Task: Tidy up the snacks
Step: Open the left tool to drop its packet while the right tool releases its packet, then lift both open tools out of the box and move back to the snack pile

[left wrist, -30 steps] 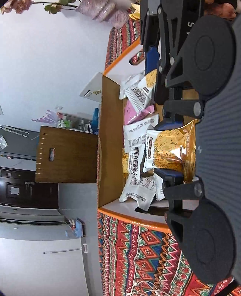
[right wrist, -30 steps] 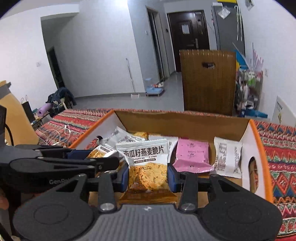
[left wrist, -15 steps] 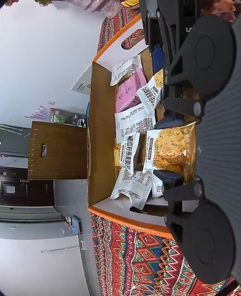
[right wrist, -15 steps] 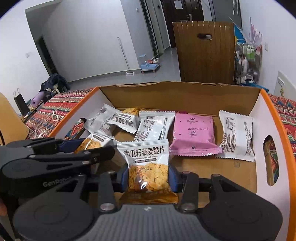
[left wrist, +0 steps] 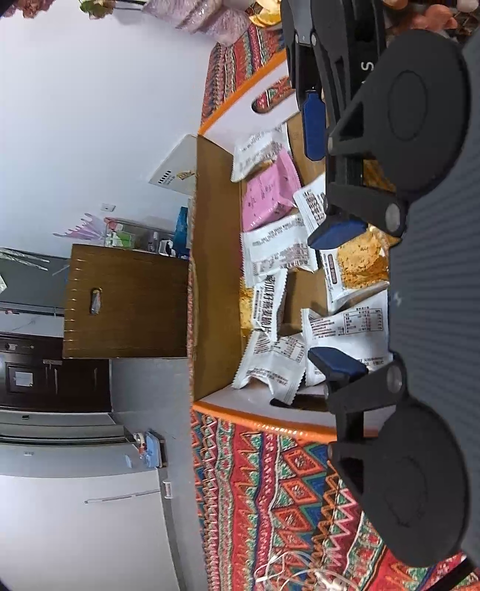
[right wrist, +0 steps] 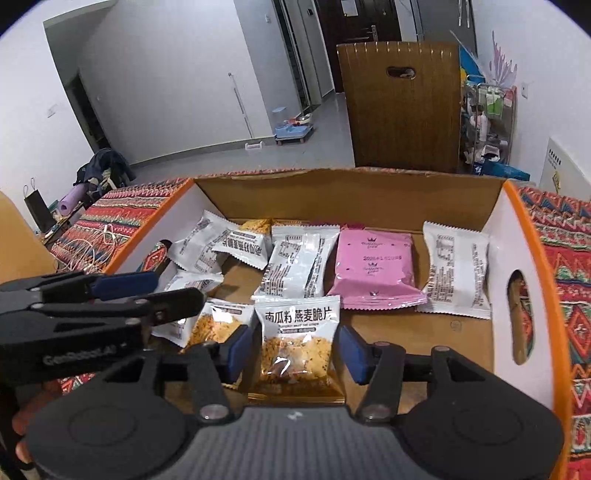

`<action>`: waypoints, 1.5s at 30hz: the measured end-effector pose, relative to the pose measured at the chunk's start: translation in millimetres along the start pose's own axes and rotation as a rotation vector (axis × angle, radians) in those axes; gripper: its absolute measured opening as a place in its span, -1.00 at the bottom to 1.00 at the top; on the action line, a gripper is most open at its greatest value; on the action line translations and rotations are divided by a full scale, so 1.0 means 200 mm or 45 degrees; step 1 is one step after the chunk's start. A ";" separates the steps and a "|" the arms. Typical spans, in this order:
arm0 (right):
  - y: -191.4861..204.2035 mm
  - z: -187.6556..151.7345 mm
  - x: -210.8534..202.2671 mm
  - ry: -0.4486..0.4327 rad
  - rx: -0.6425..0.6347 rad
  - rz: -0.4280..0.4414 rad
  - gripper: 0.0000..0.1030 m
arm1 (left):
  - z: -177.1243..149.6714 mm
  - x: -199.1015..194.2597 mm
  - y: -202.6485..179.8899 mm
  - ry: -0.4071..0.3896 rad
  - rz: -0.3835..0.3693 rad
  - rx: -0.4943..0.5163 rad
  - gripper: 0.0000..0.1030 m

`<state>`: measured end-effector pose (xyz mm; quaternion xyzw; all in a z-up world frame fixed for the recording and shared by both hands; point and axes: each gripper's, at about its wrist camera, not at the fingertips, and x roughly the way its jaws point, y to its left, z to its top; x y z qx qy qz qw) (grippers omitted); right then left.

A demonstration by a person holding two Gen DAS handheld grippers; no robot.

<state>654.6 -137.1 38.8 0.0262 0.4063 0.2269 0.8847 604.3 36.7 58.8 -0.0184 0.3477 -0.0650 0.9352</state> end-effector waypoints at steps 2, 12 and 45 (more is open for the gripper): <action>0.01 0.00 -0.05 -0.016 -0.013 -0.010 0.04 | 0.01 -0.06 -0.01 -0.022 0.006 0.005 0.20; 0.09 -0.02 -0.42 -0.153 -0.085 -0.101 0.46 | 0.01 -0.41 -0.06 -0.138 0.031 0.017 0.41; 0.24 -0.75 -1.38 -0.449 -0.236 -0.283 0.74 | -0.64 -1.35 -0.34 -0.402 0.040 0.068 0.89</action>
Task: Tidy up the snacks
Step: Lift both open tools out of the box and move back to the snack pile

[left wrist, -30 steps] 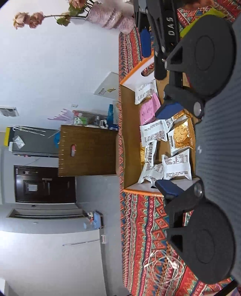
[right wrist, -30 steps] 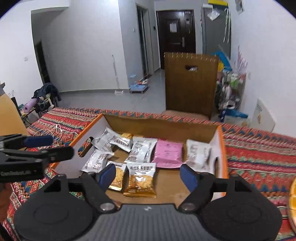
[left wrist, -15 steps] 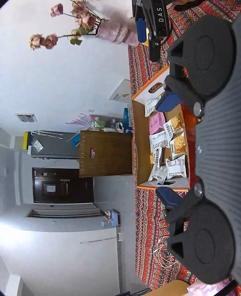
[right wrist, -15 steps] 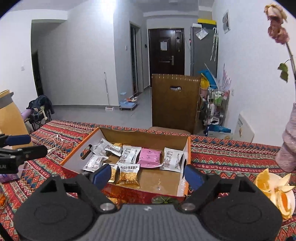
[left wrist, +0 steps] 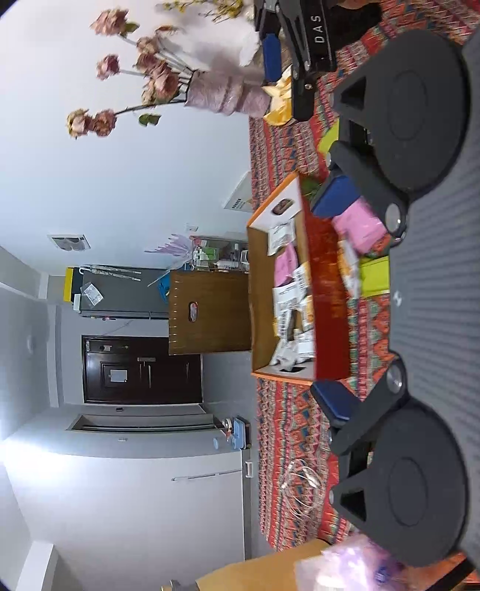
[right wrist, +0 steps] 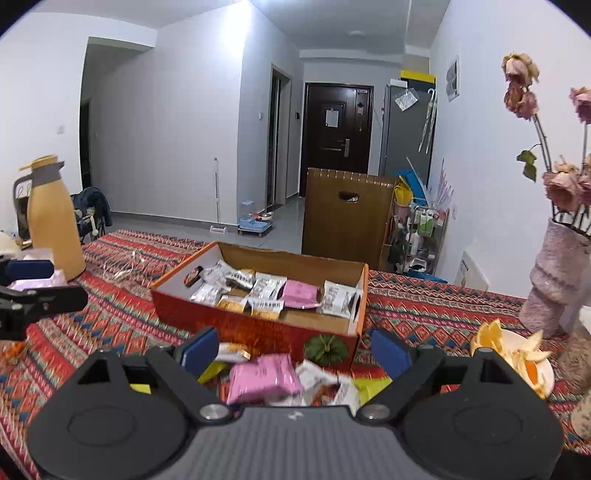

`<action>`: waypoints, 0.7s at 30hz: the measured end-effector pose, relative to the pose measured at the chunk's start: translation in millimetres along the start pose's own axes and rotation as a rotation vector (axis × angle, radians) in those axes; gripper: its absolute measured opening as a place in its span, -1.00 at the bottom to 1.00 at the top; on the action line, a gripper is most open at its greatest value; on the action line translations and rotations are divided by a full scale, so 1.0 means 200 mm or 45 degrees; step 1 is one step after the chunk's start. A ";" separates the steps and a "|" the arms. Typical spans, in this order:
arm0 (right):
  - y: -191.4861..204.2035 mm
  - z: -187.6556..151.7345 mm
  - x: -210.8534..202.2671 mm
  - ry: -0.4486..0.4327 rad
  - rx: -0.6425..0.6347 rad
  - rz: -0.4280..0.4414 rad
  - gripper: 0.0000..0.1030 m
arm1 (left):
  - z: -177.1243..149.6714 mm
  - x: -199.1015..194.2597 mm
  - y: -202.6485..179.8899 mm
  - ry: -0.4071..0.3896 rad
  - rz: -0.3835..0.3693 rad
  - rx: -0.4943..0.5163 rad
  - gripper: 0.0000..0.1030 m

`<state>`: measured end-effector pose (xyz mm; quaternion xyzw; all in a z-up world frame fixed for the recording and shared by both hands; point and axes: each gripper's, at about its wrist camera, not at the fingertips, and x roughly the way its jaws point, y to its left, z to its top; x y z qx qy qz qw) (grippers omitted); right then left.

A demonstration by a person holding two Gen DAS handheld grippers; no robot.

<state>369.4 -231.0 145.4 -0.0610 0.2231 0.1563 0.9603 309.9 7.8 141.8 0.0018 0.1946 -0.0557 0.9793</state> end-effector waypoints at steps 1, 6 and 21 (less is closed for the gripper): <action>0.01 -0.04 -0.04 0.001 -0.004 0.001 0.74 | -0.03 -0.04 -0.01 -0.003 -0.005 0.002 0.90; 0.06 -0.20 -0.18 0.017 0.010 0.031 0.74 | -0.19 -0.23 -0.06 0.001 -0.031 -0.003 0.94; 0.17 -0.78 -0.55 0.154 0.138 0.007 0.76 | -0.55 -0.56 -0.11 0.103 -0.050 -0.059 0.95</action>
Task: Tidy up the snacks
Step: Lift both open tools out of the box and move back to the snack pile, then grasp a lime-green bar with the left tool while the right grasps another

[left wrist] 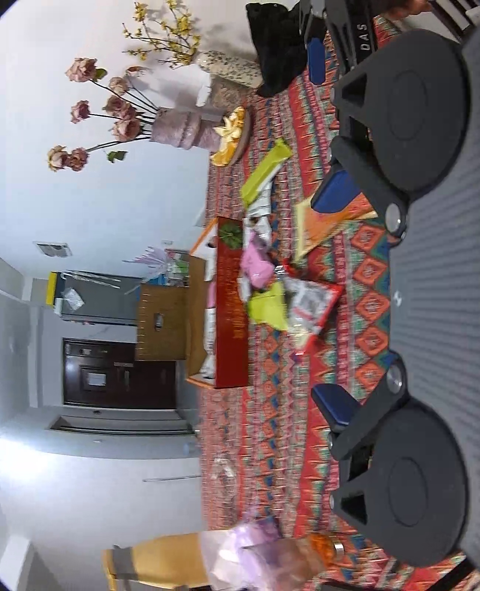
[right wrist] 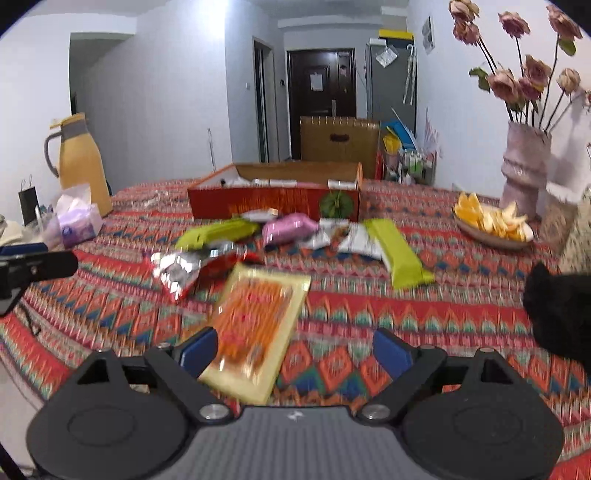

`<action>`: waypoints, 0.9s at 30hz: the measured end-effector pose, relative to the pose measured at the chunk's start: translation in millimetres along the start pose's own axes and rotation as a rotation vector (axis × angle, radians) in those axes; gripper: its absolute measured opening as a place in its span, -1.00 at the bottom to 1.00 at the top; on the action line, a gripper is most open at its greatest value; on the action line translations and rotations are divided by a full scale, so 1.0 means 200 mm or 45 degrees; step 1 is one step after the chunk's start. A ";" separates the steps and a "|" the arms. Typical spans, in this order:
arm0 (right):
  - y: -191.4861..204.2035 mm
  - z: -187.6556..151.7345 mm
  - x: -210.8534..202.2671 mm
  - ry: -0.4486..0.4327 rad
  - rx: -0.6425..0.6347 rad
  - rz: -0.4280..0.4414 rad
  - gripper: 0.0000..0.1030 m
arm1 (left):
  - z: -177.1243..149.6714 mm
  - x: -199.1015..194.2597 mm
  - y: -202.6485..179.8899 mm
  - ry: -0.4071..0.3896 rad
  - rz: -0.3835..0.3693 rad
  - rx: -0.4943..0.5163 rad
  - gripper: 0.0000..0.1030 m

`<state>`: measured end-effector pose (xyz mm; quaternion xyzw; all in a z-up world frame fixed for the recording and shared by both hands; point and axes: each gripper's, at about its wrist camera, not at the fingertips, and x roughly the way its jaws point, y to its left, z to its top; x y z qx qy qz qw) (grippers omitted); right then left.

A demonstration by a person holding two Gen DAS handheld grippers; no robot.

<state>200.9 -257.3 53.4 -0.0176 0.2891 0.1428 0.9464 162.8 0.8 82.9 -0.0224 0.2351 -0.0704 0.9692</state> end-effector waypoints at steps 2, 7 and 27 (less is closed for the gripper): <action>0.01 -0.05 -0.02 0.022 -0.003 0.000 0.76 | -0.04 -0.01 -0.01 0.031 -0.011 -0.011 0.95; 0.03 -0.13 -0.04 0.057 -0.034 -0.017 0.76 | -0.14 0.00 -0.03 0.092 -0.025 -0.011 0.95; -0.11 -0.08 0.09 0.084 -0.002 -0.051 0.76 | -0.08 0.20 -0.04 0.166 -0.021 -0.012 0.95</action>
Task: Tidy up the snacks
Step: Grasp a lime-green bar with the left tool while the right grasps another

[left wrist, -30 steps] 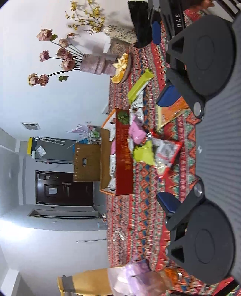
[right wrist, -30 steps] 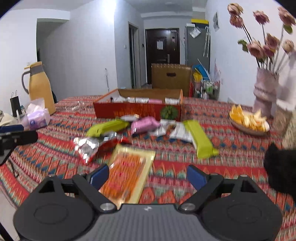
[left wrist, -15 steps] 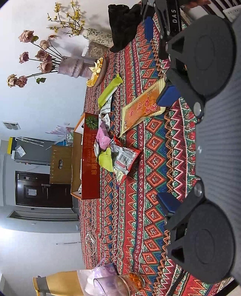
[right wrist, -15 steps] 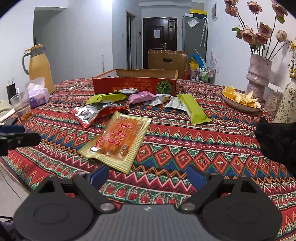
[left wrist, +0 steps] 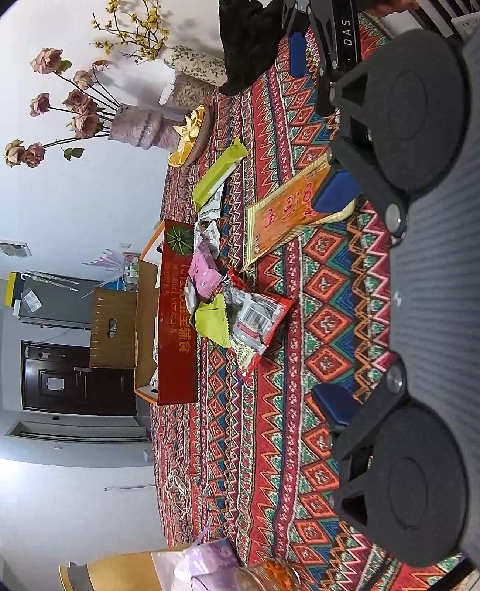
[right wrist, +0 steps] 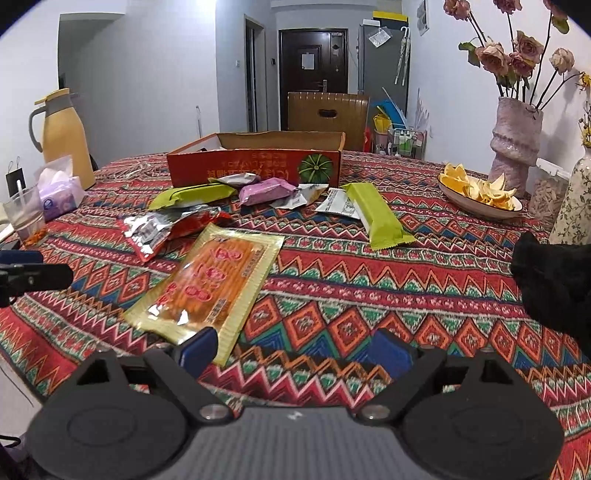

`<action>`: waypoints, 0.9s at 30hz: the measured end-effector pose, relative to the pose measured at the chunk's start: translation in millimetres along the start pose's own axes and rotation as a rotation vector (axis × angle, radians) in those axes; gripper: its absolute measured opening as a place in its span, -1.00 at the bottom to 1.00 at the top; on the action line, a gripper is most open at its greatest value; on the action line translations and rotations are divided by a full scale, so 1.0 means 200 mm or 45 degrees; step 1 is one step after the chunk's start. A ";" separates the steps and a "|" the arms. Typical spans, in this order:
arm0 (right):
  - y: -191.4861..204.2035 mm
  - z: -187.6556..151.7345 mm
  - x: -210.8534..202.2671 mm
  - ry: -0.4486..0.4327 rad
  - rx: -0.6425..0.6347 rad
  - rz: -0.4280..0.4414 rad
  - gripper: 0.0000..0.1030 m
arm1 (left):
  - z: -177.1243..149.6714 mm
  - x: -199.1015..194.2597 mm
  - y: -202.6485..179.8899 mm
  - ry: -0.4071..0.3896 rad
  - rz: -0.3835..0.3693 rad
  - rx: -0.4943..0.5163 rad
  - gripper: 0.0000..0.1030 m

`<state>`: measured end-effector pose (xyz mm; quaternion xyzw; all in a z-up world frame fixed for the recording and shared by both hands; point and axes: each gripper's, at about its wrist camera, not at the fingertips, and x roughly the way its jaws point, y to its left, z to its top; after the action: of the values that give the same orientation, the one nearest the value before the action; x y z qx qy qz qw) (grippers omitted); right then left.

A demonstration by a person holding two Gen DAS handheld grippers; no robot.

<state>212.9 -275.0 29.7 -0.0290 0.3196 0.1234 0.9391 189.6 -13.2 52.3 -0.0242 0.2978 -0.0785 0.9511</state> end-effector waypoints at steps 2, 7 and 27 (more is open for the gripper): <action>-0.02 0.02 0.03 0.000 0.003 -0.004 0.76 | 0.02 0.04 0.00 0.005 0.002 0.001 0.95; -0.09 0.09 0.12 -0.003 0.006 -0.015 0.76 | 0.11 0.15 0.01 0.023 0.005 0.005 0.94; -0.34 0.52 0.63 0.002 -0.086 0.022 0.66 | 0.57 0.78 0.12 0.117 0.028 -0.009 0.48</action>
<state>388.8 -299.6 34.0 -0.0580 0.3164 0.1420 0.9362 383.8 -15.5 56.5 -0.0205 0.3416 -0.0680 0.9372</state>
